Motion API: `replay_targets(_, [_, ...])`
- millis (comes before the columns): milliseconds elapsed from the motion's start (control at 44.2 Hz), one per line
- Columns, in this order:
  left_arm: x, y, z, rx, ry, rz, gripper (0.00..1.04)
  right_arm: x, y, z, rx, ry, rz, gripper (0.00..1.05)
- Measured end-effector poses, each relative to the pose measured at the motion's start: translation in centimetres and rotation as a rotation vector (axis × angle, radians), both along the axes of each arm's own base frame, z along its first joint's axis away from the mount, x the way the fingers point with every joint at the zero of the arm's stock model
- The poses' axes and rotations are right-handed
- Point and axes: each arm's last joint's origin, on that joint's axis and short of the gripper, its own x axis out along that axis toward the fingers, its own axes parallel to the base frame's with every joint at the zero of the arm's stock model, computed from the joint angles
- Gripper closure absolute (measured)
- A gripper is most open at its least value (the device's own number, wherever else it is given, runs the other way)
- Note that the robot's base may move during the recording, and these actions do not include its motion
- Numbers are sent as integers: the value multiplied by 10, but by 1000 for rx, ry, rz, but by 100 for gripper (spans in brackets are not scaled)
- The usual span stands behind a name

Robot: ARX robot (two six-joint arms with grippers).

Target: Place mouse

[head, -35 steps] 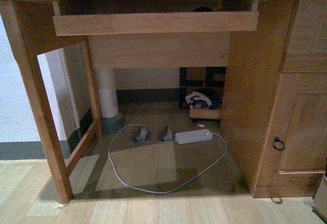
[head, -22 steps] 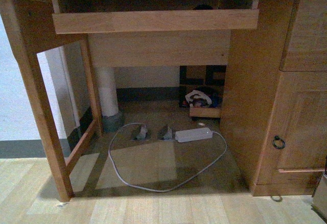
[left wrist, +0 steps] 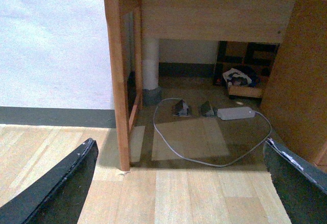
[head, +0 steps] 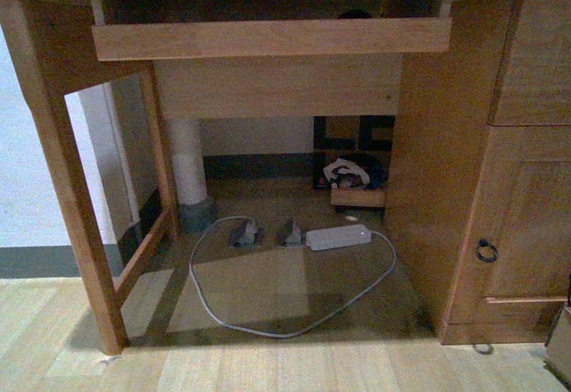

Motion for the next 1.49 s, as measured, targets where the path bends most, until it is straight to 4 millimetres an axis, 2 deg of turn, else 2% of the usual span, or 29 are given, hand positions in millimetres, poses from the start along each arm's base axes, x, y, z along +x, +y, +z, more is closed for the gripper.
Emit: replay_targets(1492, [0, 0, 0, 0, 3, 0, 7, 0, 0, 0, 0, 3, 0, 7])
